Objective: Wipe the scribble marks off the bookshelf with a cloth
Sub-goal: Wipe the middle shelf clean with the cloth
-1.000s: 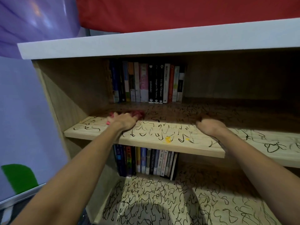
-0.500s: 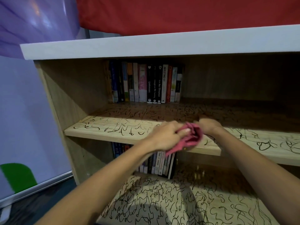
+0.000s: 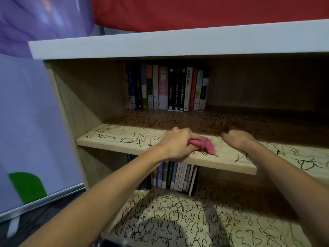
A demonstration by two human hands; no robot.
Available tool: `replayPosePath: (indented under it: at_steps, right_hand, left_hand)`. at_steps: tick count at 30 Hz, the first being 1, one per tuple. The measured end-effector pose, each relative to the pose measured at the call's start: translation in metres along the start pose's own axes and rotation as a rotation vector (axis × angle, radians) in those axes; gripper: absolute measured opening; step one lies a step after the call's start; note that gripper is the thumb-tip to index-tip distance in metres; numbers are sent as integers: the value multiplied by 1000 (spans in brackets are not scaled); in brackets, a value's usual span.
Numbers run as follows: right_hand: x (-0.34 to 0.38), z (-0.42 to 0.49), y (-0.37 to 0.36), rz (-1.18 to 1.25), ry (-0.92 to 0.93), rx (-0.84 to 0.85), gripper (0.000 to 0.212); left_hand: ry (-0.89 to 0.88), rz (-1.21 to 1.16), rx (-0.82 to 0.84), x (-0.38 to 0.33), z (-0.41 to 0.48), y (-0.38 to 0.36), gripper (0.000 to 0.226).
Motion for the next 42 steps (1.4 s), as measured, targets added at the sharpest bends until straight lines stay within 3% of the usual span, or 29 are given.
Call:
replayPosePath:
  at_steps: [3,6,8,11,13,15,18,19,23,29,31,34,37,39,42]
  right_hand:
    - [3,14,-1,92,13,52,43]
    - [31,33,-12,139,75,116,47]
    - [48,46,-22,160,82,134,49]
    - [51,63,-35,175,50,98,48]
    - [45,71,-36,145,30,60,53]
    - [37,83,-43,101,4,37,76]
    - [23,108,-58,19,-22,50,91]
    - [29,97,-51,-5,-38,50,89]
    - [35,83,-34,-120,-89,30,62]
    - [37,81,-35,-124,-96,49,65]
    - [37,82,-34,-144,-97,35,64]
    - [38,82,-36,-129,-88,46,63]
    - [38,79,-33,-141,-92,32,61]
    - [37,80,-34,-140,-86,29,61]
    - [36,85,-33,-127,-84,28,61]
  left_hand:
    - [195,114,-53,76,-15,36,38]
    - [488,239,91,164,-41,53,46]
    - [641,201,91,206,-49,56,53]
    - [721,142,38,264,-32,53,76]
    - [699,67,8,290,-1,45,91]
    - [659,98,-52,308,35,42,97]
    - [619,115,-51,298,77,41,78]
    - [602,71,-44,298,89,37,73]
    - [509,37,20,284,129,15,87]
    - [-4,-42,214,129,110,-5,39]
    - [-16,-77,191,136,94,2,39]
    - [123,-8,90,184,91,26,40]
    - [389,36,93,252,115,28,69]
    - [449,-11,101,322,161,6,94]
    - [511,-47,85,390,224,-22,152]
Point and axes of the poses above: each hand's wrist, its own z-axis towards the middle knuckle, its own y-axis out of the back of the hand, x = y × z, the point moved 8 cm from there along z, towards the middle knuckle, and after that the axes turned 5 degrees about -z, right-handed, at the moved point
